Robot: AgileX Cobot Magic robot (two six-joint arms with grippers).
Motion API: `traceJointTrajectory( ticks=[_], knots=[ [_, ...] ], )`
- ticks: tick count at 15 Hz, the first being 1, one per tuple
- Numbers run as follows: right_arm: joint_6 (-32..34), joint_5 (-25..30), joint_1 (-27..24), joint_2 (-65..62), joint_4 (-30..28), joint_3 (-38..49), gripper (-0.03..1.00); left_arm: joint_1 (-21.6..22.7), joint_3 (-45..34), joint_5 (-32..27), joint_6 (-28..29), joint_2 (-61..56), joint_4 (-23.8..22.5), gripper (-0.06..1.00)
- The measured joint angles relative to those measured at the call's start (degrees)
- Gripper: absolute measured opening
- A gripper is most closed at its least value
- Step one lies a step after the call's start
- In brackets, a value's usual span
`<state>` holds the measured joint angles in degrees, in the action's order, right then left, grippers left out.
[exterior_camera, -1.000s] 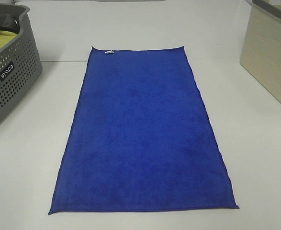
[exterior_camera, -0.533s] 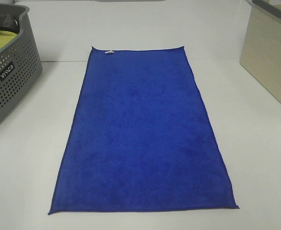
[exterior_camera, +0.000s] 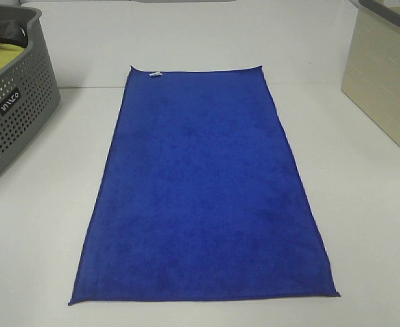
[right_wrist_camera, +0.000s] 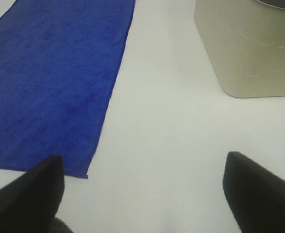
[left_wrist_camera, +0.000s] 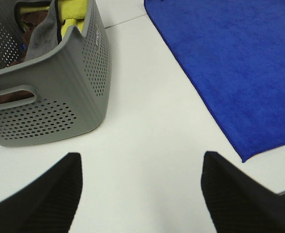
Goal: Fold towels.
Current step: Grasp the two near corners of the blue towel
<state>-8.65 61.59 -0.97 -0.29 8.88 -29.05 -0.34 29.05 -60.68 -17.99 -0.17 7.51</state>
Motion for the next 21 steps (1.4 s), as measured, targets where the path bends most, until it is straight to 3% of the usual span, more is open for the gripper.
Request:
traceJointTrajectory(
  ticks=[21],
  knots=[
    [0.0, 0.0, 0.0, 0.0, 0.0, 0.0, 0.84, 0.0, 0.0, 0.0, 0.0, 0.0, 0.0, 0.66]
  ],
)
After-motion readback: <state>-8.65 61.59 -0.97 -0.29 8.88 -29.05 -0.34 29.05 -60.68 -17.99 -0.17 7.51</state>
